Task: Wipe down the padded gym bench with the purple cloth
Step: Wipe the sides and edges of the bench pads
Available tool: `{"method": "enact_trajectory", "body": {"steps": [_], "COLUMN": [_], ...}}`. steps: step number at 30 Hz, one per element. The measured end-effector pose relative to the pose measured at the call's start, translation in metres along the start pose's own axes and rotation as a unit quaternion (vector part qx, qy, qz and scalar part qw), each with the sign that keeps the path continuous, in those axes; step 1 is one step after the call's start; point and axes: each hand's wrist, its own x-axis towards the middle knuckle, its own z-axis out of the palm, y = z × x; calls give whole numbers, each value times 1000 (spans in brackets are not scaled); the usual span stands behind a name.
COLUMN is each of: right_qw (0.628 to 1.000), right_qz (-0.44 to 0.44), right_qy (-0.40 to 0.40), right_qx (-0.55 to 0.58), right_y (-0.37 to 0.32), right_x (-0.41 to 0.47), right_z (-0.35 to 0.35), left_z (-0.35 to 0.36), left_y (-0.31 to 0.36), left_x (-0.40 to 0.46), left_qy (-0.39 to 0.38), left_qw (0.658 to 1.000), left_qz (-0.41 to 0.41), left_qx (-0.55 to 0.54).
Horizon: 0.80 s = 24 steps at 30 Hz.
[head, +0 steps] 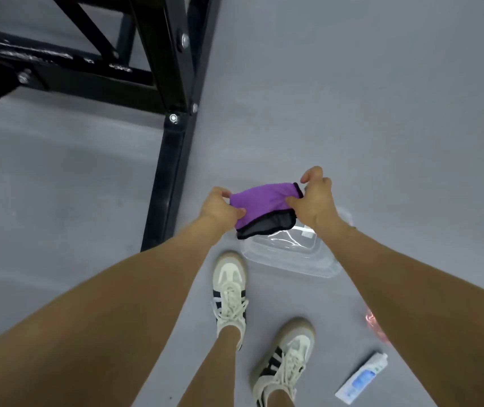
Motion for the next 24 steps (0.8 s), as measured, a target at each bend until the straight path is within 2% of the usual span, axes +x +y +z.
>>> {"method": "enact_trajectory", "body": {"steps": [4,8,10,13,17,22,24], "right_qw": [997,995,995,994,991,992,988], "right_qz": [-48,-53,-52,-53,-89,-99,-118], "right_qy": [21,25,45,47,54,83,94], "right_qx": [-62,-76,-75,-79,-89,15,17], "right_y": [16,28,33,39,33,24,30], "right_x": [25,31,30,32,42,59,58], "right_z": [26,45,53,56,51,54,59], "left_z": [22,35,39,43,42,42,43], "left_y": [-14,-21,-24,-30,-30,-33,-37], "left_x": [37,43,37,34,45,53,52], "left_qy": [19,84,114,92,68,92,98], "left_qw": [999,993,986,983,991,992,992], "left_qz": [-1,15,54,100,81,86,76], "left_qx": [33,87,110,124,85,26,-8]}}
